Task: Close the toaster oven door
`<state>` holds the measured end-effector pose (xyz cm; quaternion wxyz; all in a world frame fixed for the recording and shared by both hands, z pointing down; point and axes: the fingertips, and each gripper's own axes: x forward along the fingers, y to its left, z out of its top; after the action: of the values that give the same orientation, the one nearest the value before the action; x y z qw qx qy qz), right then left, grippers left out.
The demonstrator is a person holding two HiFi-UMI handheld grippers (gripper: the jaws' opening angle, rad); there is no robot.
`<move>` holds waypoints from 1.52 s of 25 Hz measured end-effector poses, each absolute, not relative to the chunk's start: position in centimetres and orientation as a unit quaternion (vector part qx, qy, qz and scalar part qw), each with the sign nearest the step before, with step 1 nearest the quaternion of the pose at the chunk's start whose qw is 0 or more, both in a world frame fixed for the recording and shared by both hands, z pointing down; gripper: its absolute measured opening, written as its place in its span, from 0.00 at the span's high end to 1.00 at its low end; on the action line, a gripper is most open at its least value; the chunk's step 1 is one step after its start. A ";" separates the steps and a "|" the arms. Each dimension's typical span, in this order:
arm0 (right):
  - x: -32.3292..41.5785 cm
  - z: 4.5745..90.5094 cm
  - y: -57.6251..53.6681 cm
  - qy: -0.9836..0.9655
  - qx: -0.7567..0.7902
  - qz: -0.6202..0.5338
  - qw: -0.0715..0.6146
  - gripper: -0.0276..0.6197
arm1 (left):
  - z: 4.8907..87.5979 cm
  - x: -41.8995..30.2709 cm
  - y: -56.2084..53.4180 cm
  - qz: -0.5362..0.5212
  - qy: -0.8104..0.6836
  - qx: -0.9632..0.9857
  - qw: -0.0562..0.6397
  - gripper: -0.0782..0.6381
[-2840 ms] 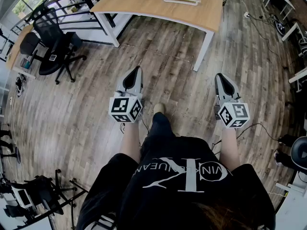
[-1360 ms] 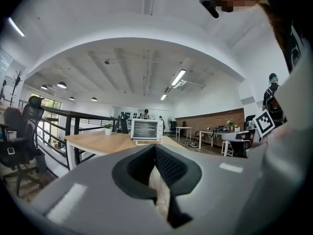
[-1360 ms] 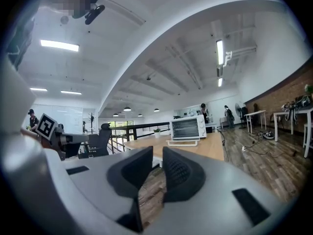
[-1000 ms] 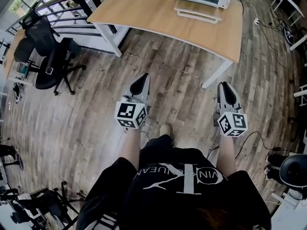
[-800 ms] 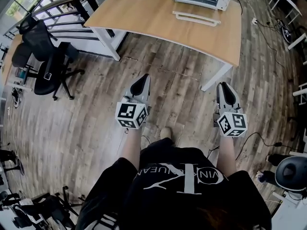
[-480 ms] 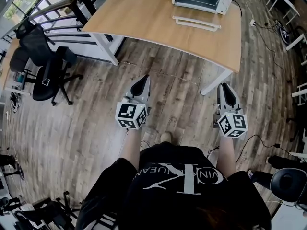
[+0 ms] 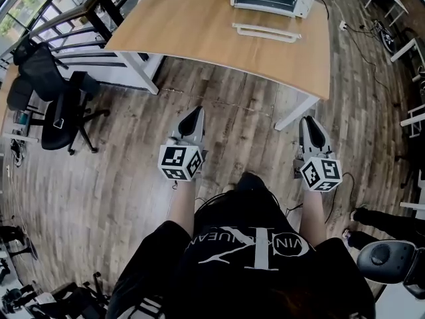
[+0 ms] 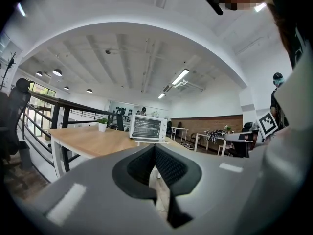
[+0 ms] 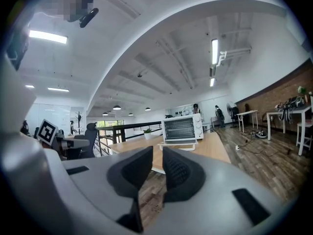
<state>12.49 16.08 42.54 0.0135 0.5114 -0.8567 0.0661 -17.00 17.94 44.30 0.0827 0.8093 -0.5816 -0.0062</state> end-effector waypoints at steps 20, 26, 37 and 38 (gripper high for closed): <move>11.1 41.9 5.0 -0.857 0.510 0.073 0.007 0.91 | 44.1 -19.1 7.6 -0.004 -0.591 0.801 0.092 0.88; 10.8 42.4 0.8 -0.861 0.503 0.079 0.010 0.91 | 43.6 -19.4 3.4 -0.006 -0.598 0.797 0.090 0.87; 11.4 42.7 -6.6 -0.862 0.499 0.091 0.008 0.91 | 43.4 -18.2 -3.5 0.007 -0.593 0.800 0.092 0.88; 11.5 42.8 -7.1 -0.862 0.498 0.092 0.008 0.91 | 43.3 -18.1 -4.0 0.009 -0.593 0.800 0.091 0.88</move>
<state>11.52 -7.14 42.77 0.0077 0.4981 -0.8622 0.0922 -18.10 -4.02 43.35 0.0912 0.7998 -0.5932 0.0086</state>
